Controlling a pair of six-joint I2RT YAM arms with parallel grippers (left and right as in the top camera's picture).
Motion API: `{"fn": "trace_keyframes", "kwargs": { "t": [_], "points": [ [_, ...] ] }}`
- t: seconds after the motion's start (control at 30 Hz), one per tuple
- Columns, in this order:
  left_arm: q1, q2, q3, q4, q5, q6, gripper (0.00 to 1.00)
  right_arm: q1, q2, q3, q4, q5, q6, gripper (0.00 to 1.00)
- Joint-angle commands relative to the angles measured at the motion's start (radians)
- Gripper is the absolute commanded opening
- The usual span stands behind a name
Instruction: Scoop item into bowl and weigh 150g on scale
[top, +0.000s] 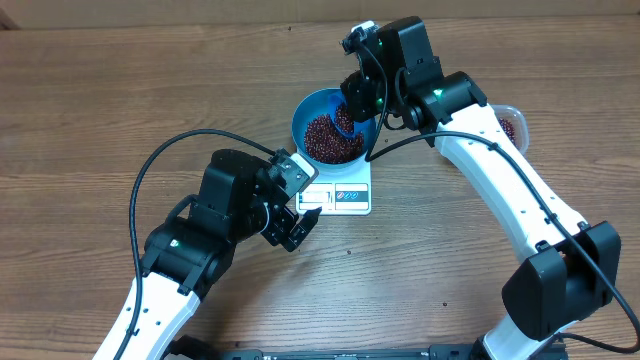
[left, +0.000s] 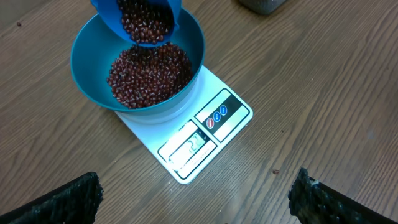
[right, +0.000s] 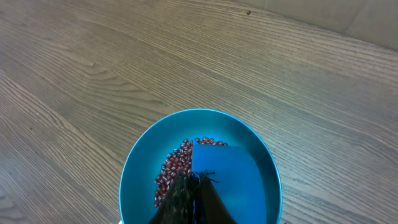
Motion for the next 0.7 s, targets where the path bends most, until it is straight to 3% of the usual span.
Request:
{"fn": "trace_keyframes", "kwargs": {
  "t": [0.0,0.67],
  "points": [
    [0.004,-0.011,-0.005,0.0,0.015,0.008,1.0,0.005,-0.008,0.033,0.009,0.0,-0.038,0.04],
    [0.004,-0.011,-0.005,0.0,0.015,0.008,1.0,0.005,-0.008,0.033,0.012,-0.085,-0.194,0.04]
  ]
}}
